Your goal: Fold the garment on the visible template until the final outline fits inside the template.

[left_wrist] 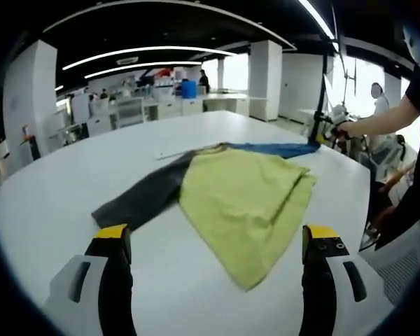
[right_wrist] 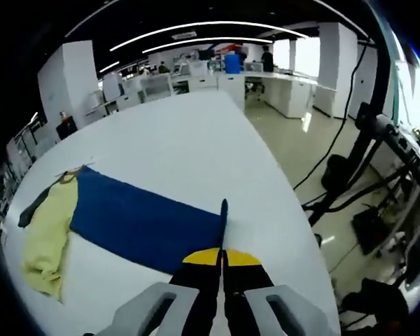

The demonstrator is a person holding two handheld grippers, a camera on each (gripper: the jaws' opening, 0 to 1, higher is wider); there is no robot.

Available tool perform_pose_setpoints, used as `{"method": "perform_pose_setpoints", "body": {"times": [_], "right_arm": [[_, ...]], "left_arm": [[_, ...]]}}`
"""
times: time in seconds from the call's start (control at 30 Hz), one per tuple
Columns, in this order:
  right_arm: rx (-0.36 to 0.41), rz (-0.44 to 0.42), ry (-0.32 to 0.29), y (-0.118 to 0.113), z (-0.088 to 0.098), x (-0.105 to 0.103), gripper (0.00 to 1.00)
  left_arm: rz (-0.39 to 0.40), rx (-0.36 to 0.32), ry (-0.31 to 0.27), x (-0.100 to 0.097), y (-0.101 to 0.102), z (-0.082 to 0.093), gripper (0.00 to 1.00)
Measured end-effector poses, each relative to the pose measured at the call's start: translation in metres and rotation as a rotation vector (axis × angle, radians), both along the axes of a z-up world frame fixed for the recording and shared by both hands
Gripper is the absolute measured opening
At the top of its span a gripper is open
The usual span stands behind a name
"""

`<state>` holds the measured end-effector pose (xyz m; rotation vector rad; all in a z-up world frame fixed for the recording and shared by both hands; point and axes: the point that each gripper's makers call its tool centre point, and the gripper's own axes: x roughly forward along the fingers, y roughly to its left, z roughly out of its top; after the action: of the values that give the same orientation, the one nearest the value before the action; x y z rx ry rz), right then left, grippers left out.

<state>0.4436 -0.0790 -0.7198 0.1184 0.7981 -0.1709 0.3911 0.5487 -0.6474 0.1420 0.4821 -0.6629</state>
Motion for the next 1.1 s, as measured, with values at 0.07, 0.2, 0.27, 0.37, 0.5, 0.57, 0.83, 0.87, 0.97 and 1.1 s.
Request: {"method": "perform_pose_setpoints", "body": {"times": [0.07, 0.2, 0.27, 0.37, 0.5, 0.57, 0.83, 0.87, 0.97, 1.1], "right_arm": [[-0.003, -0.012, 0.003, -0.002, 0.000, -0.002, 0.00], [-0.026, 0.007, -0.005, 0.002, 0.006, -0.003, 0.22], [-0.014, 0.047, -0.018, 0.011, 0.012, -0.001, 0.27], [-0.003, 0.089, -0.030, 0.024, 0.018, -0.002, 0.43], [0.016, 0.184, -0.034, 0.046, 0.023, -0.005, 0.54], [0.027, 0.213, -0.038, 0.055, 0.026, -0.007, 0.60], [0.089, 0.367, -0.046, 0.109, 0.031, -0.020, 0.68], [0.093, 0.387, -0.048, 0.115, 0.031, -0.022, 0.68], [0.102, 0.427, -0.058, 0.134, 0.031, -0.027, 0.68], [0.137, 0.483, -0.062, 0.160, 0.028, -0.035, 0.65]], "left_arm": [[0.001, -0.002, -0.001, -0.001, 0.000, 0.001, 0.99], [0.003, 0.002, 0.003, -0.003, 0.001, 0.000, 0.99], [0.006, 0.003, 0.008, -0.003, 0.003, -0.001, 0.99], [0.011, -0.002, 0.012, -0.002, 0.004, -0.001, 0.99], [0.011, -0.008, 0.019, -0.003, 0.003, -0.001, 0.99], [0.013, -0.005, 0.024, -0.004, 0.003, -0.002, 0.99], [0.024, 0.045, 0.044, -0.003, 0.007, -0.013, 0.97], [0.027, 0.037, 0.051, -0.002, 0.006, -0.015, 0.96], [0.025, 0.051, 0.056, -0.003, 0.004, -0.021, 0.95], [0.027, 0.042, 0.074, -0.004, 0.001, -0.029, 0.92]]}}
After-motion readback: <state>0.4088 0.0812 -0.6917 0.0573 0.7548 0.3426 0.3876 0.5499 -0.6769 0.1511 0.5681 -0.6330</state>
